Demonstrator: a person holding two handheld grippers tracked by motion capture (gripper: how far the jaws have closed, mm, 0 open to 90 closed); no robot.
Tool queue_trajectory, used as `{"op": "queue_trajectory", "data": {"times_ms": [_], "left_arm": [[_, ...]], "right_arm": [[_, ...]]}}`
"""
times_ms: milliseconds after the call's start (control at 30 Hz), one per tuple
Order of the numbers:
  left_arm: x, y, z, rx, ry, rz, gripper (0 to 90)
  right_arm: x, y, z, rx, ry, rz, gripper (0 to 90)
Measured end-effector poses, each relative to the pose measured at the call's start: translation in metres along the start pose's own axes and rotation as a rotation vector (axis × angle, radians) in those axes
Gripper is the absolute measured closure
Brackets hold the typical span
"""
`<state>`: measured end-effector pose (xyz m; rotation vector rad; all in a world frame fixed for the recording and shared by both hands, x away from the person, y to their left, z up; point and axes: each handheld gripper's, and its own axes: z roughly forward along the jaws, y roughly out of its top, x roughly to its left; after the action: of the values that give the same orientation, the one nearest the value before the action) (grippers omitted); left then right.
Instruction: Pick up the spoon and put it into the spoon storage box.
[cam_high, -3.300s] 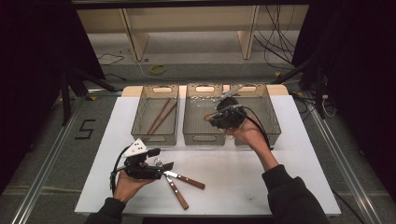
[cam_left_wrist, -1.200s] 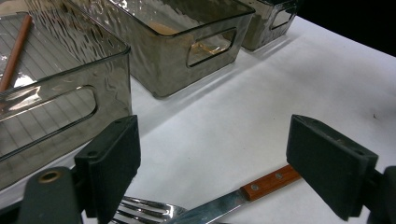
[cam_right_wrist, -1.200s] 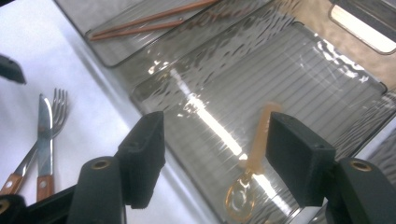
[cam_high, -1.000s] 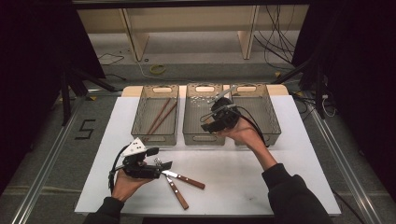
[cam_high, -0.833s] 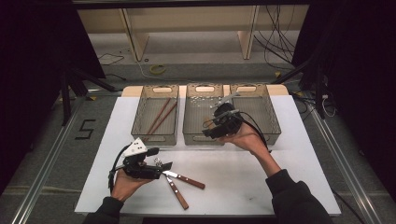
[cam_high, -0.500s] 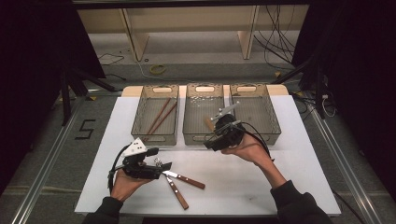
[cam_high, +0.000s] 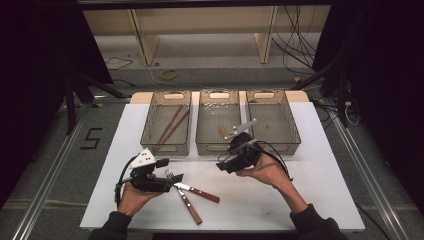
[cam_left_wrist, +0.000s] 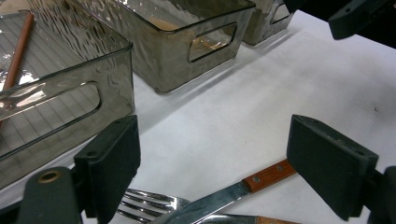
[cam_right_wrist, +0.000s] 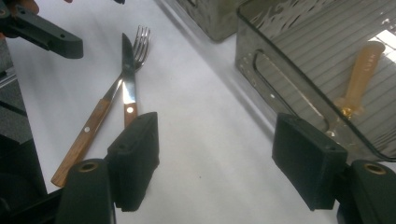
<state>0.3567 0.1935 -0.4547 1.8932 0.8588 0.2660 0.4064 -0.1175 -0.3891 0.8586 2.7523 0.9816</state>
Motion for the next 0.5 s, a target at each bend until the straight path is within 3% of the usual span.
{"op": "queue_trajectory", "data": {"times_ms": [500], "left_arm": [[0.002, -0.001, -0.002, -0.004, 0.000, -0.006, 16.9]], "right_arm": [[0.019, -0.003, 0.020, 0.052, 0.041, -0.040, 32.5]]}}
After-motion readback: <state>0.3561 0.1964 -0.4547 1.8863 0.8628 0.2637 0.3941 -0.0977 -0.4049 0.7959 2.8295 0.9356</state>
